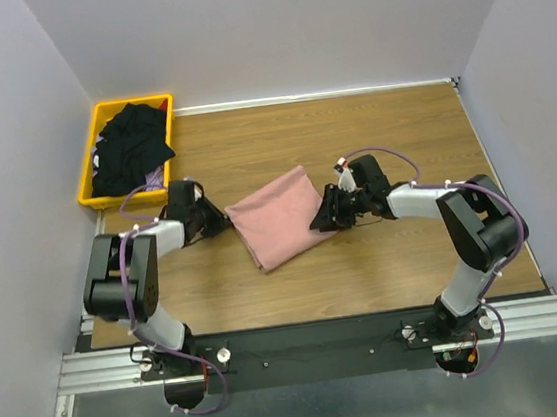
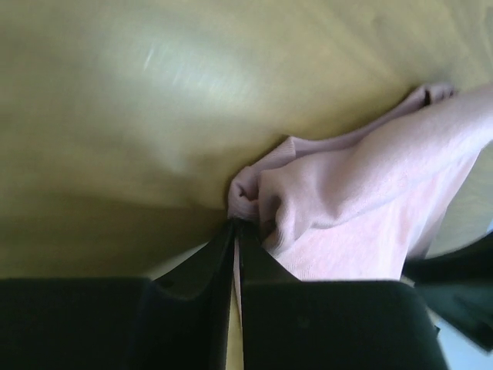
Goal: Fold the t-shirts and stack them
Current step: Fold the tshirt, then neatly place the folded tshirt to the corner
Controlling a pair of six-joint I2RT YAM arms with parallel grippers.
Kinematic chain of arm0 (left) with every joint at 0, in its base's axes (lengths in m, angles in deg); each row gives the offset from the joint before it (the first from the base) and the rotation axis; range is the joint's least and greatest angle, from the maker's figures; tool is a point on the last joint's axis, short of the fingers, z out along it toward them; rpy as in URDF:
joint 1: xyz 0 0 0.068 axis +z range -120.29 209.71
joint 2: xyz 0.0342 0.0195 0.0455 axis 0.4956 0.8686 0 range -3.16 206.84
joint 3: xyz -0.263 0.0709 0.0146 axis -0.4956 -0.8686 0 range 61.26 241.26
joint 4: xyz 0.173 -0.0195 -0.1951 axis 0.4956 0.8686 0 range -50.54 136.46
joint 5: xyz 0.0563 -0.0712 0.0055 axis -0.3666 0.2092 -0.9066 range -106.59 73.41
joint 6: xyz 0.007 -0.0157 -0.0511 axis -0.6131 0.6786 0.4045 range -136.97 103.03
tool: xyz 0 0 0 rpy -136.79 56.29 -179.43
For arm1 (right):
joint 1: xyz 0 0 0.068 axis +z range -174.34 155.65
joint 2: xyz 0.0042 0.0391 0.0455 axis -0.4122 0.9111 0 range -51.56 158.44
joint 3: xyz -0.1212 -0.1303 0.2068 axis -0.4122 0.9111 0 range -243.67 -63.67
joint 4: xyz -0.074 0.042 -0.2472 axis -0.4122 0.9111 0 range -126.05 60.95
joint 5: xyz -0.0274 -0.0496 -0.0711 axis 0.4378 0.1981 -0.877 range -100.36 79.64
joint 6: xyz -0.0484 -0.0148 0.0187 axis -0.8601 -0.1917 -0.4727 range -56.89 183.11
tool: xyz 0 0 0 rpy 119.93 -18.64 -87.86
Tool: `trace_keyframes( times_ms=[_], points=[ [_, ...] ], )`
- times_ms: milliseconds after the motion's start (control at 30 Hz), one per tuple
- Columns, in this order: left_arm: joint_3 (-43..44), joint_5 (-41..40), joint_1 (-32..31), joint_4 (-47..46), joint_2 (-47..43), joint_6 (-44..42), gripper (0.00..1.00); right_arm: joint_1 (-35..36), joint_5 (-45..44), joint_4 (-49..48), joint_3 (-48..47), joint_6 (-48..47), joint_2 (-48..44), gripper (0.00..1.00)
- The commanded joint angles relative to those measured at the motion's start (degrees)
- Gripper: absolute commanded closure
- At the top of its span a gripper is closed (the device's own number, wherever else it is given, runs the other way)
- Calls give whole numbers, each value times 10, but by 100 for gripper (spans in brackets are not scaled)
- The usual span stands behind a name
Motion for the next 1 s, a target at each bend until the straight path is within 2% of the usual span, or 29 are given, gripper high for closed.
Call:
trace_keyframes(
  times_ms=[0, 100, 200, 333, 433, 533, 667, 767, 900, 967],
  points=[
    [82, 33, 4, -15, 77, -56, 87, -1, -29, -55, 47, 63, -49, 51],
    [138, 48, 4, -15, 105, -71, 87, -1, -26, -62, 48, 64, -64, 51],
    [151, 38, 4, -8, 69, -73, 83, -1, -14, -60, 14, 58, -68, 51],
    [107, 1, 0, -29, -41, -75, 66, -2, 8, -62, -72, 38, -45, 50],
    [67, -28, -27, -57, -124, -78, 65, -3, 32, -62, -122, 25, -12, 50],
    [31, -23, -65, -104, -148, -64, 65, -2, 40, -67, -183, 16, 50, 49],
    [9, 34, -76, -182, -78, -13, 69, -5, 59, -74, -249, 22, 114, 49],
    [28, 45, -74, -213, 7, -8, 76, -13, 68, -88, -284, 25, 170, 49],
    [65, 65, -56, -260, 117, 14, 79, -40, 72, -105, -318, 31, 232, 49],
    [73, 69, -43, -278, 144, 33, 81, -59, 83, -128, -325, 47, 268, 49]
  ],
)
